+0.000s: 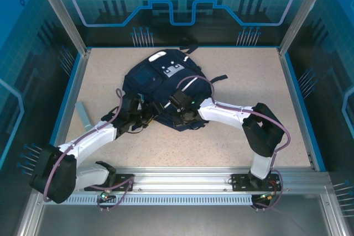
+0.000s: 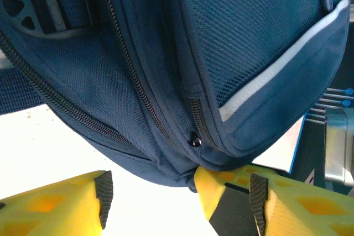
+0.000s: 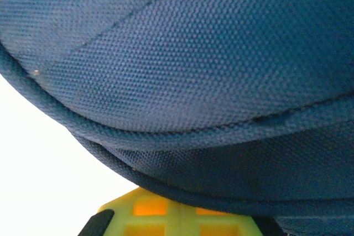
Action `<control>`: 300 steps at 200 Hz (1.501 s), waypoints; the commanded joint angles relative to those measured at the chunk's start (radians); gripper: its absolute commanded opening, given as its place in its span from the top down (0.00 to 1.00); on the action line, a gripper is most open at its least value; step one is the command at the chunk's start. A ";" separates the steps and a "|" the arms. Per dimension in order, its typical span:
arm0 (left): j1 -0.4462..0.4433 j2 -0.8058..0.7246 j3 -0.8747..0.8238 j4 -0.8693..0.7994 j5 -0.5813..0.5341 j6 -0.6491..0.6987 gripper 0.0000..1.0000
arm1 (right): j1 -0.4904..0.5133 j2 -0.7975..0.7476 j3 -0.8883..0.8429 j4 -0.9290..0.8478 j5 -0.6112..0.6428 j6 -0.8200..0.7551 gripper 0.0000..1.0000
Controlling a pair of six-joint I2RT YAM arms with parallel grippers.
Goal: Pack books, pencil case, and school supplies into a backpack
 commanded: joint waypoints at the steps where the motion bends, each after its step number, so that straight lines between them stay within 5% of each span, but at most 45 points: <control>1: 0.007 0.027 -0.029 0.117 0.023 -0.080 0.43 | 0.008 -0.049 0.039 -0.010 0.024 -0.035 1.00; 66: 0.007 0.104 0.001 0.131 -0.039 -0.126 0.67 | 0.012 -0.071 0.047 -0.013 0.021 -0.026 1.00; 137: 0.007 0.150 -0.008 0.269 -0.031 -0.142 0.62 | 0.014 -0.068 0.055 -0.022 0.018 -0.025 1.00; 163: 0.007 0.180 0.000 0.255 -0.047 -0.160 0.67 | 0.014 -0.076 0.057 -0.023 0.019 -0.021 1.00; 224: 0.009 0.187 -0.017 0.202 -0.128 -0.153 0.92 | 0.010 -0.078 0.070 -0.072 0.082 -0.011 1.00; 300: 0.117 0.185 0.019 -0.046 -0.086 0.112 1.00 | -0.223 -0.136 -0.019 -0.090 0.149 -0.204 1.00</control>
